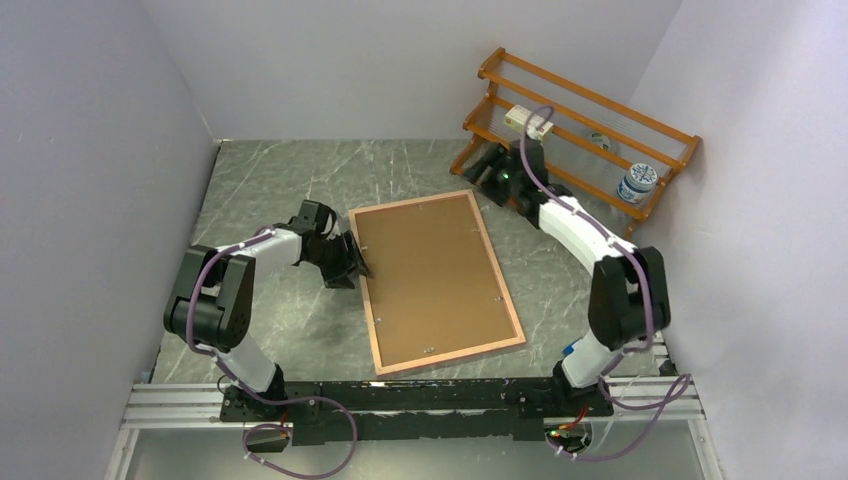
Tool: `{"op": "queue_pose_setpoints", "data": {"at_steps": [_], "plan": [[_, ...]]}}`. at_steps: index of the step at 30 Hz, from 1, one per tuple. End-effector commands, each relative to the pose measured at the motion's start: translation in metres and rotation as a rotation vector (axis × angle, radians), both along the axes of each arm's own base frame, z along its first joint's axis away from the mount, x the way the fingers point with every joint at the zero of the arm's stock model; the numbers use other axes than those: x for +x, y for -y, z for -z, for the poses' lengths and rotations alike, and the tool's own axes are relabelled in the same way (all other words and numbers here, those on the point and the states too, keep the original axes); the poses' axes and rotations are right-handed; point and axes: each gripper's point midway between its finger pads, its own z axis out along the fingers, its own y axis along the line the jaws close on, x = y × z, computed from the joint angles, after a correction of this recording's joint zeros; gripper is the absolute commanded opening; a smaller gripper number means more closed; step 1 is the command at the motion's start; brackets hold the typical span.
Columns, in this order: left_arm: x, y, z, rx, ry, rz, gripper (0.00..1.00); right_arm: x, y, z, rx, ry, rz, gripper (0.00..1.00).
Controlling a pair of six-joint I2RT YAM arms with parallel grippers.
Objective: Put the photo into the frame
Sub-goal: Adjust the photo frame at the center of the board.
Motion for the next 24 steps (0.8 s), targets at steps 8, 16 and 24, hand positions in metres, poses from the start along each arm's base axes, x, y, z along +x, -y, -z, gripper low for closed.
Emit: {"op": "queue_pose_setpoints", "data": {"at_steps": [8, 16, 24], "plan": [[0.018, -0.002, -0.007, -0.047, 0.057, -0.062, 0.73, -0.126, 0.099, 0.123, -0.379, -0.365, 0.055, 0.85], [0.026, 0.004, -0.004, -0.093, 0.046, -0.062, 0.74, -0.145, 0.065, 0.144, -0.265, -0.419, -0.149, 0.84], [0.050, 0.009, -0.015, -0.181, 0.046, -0.056, 0.72, -0.140, 0.017, 0.141, -0.108, -0.394, -0.293, 0.79]]}}
